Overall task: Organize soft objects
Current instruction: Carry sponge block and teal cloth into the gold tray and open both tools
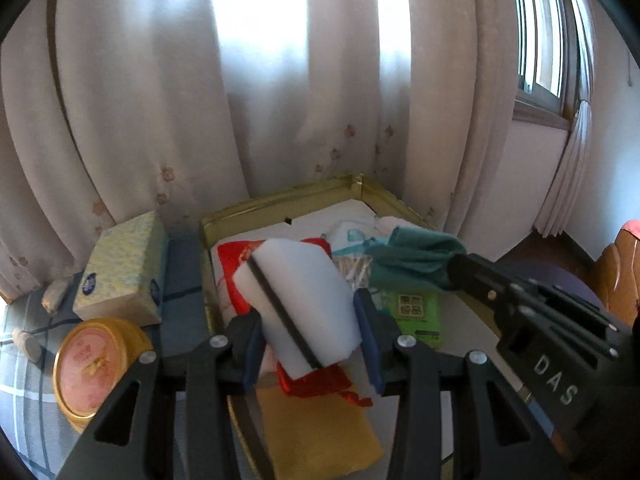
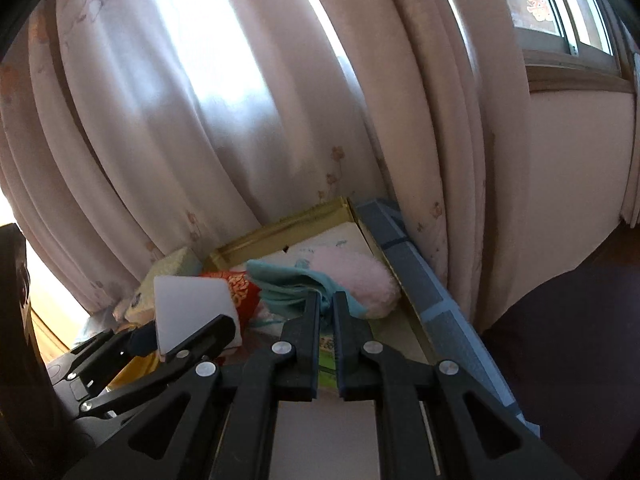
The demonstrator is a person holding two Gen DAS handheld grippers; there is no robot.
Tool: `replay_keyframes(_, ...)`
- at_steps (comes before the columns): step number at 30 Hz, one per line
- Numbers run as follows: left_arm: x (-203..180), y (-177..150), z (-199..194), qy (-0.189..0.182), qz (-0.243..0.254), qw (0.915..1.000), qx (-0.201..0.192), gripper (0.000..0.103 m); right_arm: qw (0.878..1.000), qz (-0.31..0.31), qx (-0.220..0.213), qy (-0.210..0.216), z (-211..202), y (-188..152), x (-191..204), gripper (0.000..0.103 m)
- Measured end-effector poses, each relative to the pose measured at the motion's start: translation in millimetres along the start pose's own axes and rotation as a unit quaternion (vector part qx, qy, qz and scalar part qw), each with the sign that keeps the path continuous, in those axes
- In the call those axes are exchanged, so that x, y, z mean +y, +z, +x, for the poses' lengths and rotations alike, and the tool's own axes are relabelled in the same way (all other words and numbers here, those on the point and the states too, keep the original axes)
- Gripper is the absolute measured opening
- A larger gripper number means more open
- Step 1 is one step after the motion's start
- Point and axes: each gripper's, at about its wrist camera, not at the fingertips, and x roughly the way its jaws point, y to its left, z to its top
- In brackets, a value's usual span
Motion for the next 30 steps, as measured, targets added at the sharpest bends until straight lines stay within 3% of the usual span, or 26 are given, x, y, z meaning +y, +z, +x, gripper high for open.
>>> replay_keyframes(1,-1.1,0.0,1.7,-0.004,0.001,1.0000,0.002,0.033,1.000,0.000,0.002,-0.002,1.6,-0.5,-0.8,0.007)
replay_keyframes(7,-1.1,-2.1,6.5,-0.011,0.002,0.9999,0.005,0.039,1.000,-0.008,0.024,-0.002,11.1,-4.1,-0.1,0.008)
replay_keyframes(9,1.9,-2.3,4.0,-0.003,-0.003,1.0000,0.008,0.048,1.000,-0.009,0.029,-0.004,12.8,-5.3,1.0,0.008)
replay_keyframes(12,12.4,-0.3,-4.5,0.015,-0.013,0.9998,0.008,0.080,0.999,-0.003,0.043,-0.010,11.6,-5.3,-0.4,0.009)
replay_keyframes(14,22.9,1.1,-13.8,0.025,-0.026,0.9993,-0.004,0.103,0.999,0.014,0.046,-0.006,7.0,-4.8,-3.5,0.016)
replay_keyframes(15,29.7,1.2,-21.0,0.024,-0.036,0.9989,-0.016,0.103,0.999,0.023,0.045,-0.004,4.4,-4.8,-4.6,0.021)
replay_keyframes(16,35.5,0.9,-27.1,0.020,-0.043,0.9986,-0.025,0.103,0.999,0.029,0.042,0.000,1.7,-4.9,-4.9,0.038)
replay_keyframes(19,50.7,1.9,-39.3,0.008,-0.060,0.9977,-0.030,0.103,0.999,0.038,0.003,0.000,-13.4,-5.5,-1.1,0.068)
replay_keyframes(30,97.3,-9.2,-58.7,0.030,-0.083,0.9956,-0.032,0.103,0.998,0.018,-0.050,0.017,-41.2,-2.1,50.3,0.072)
